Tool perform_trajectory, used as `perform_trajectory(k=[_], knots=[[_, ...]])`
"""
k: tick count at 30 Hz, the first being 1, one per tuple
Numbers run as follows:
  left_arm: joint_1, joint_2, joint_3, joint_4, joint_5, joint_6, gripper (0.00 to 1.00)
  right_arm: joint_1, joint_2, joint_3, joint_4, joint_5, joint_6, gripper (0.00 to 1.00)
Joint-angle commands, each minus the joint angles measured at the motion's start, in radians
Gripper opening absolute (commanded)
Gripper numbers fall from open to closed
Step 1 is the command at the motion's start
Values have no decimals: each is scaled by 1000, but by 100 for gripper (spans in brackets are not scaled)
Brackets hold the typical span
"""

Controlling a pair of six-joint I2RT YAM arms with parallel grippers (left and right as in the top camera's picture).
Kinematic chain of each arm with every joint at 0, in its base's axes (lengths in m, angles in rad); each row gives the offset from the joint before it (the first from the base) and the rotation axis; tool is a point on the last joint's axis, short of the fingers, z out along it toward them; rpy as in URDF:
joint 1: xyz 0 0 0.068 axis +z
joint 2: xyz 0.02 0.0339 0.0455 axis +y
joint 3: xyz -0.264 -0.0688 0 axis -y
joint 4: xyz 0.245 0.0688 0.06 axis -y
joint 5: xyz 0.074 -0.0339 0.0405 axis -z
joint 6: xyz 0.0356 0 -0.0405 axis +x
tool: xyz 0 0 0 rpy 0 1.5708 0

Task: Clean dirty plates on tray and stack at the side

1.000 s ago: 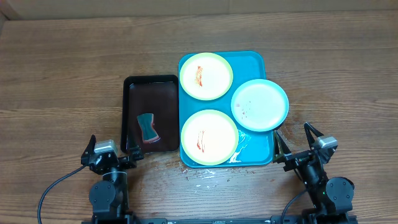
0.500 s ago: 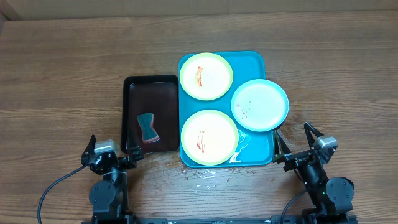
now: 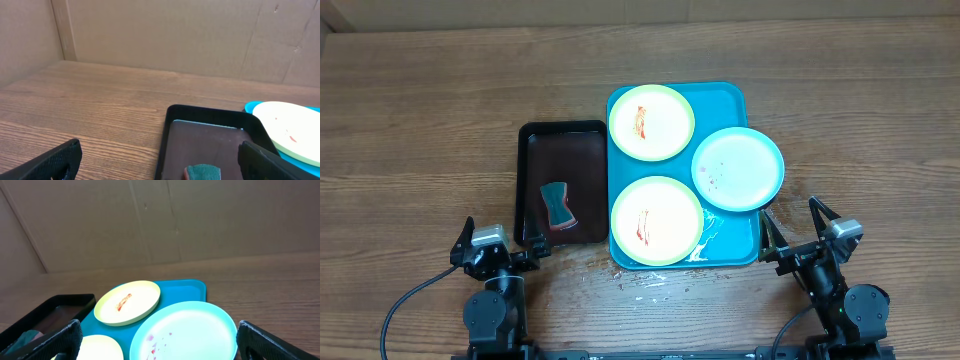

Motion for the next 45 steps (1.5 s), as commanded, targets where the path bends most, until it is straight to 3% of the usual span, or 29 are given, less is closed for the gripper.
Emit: perform_trajectory(k=[1,28,35,39,45], knots=[[3,-9,-3,0,9,23,100,5,-6,-10,5,6,-1,100],[3,-9,-3,1,13,18,100,5,-6,-10,5,2,-1,100],[3,-9,-3,35,163,-27,100,5,-6,-5,9,-35,112,100],[3,-8,30,144,305,-33,100,5,-3,64,-14,-97,113,100],[3,70,254,40,289,-53,100,5,129,314,-174,-92,71,100]])
